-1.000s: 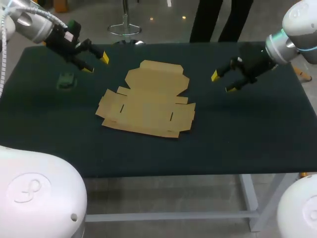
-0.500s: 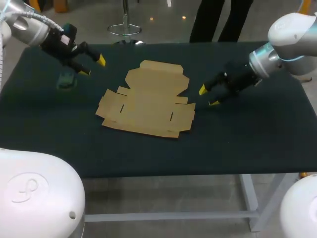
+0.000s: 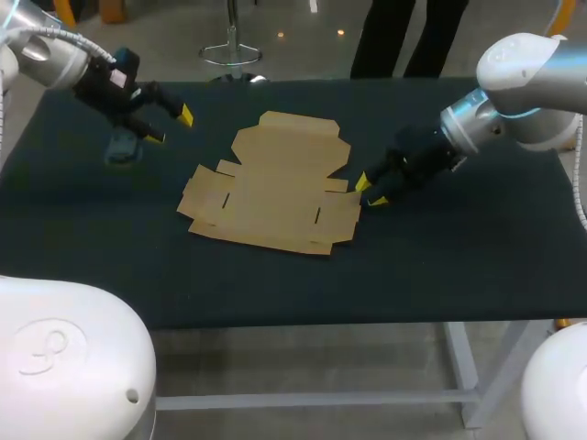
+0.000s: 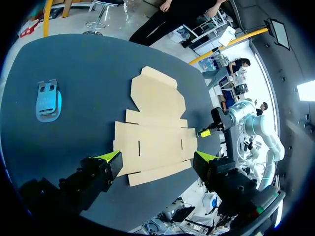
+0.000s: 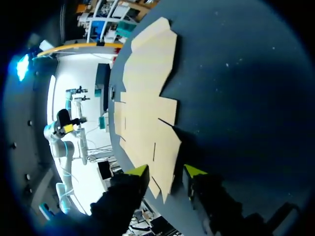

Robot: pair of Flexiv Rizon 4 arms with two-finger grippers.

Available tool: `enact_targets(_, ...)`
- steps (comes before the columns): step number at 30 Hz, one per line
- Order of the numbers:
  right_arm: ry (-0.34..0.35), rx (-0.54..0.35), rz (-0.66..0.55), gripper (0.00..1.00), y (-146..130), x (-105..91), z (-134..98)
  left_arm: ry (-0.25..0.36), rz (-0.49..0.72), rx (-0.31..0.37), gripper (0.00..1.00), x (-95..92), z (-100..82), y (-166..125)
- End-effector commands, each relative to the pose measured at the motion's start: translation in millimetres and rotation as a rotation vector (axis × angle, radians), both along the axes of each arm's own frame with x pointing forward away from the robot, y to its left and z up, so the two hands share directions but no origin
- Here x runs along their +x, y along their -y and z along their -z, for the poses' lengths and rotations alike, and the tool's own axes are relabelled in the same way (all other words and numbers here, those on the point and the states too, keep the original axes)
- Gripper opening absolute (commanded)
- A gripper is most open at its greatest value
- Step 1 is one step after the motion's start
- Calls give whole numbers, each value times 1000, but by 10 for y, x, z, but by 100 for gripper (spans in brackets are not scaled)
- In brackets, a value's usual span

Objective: Assemble the packaging by folding the flat box into shape, placing the metal phone stand inside, and closing the box properly

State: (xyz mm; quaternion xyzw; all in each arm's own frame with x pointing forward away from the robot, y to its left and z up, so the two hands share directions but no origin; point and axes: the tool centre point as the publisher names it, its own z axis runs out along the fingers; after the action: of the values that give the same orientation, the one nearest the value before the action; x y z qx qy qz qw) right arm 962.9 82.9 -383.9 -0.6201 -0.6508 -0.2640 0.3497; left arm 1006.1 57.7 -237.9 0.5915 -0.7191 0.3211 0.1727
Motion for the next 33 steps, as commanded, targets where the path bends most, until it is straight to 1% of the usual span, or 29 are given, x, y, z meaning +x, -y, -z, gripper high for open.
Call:
enact_targets(1,-22,9,-21,45,-71,60,87,2,-3,5,100,-42,-17,-7)
enact_targets(5,-36,5,-27,44,-117,60,143,4,-4,5,100,-70,-23,-22)
enact_targets(8,-46,0,-27,40,-141,74,193,4,-4,6,100,-86,-21,-31)
enact_targets(9,-53,3,-28,37,-152,84,213,4,-5,6,100,-92,-18,-34)
enact_targets(11,-56,6,-28,27,-171,102,235,3,-5,5,100,-103,-11,-37)
enact_targets(12,-58,9,-29,17,-184,116,248,2,-6,5,100,-108,-8,-38)
enact_targets(13,-59,12,-32,1,-193,123,252,2,-6,4,100,-113,-6,-39)
enact_targets(17,-58,30,-61,0,-205,130,237,0,-8,2,100,-130,-1,-46)
enact_targets(23,-69,64,-116,0,-89,122,155,-1,-12,2,100,-144,-12,-51)
enact_targets(31,-75,56,-167,0,78,44,45,-2,-11,2,100,-136,-26,-3)
enact_targets(33,-85,56,-190,0,115,17,32,-2,-10,1,100,-136,-28,13)
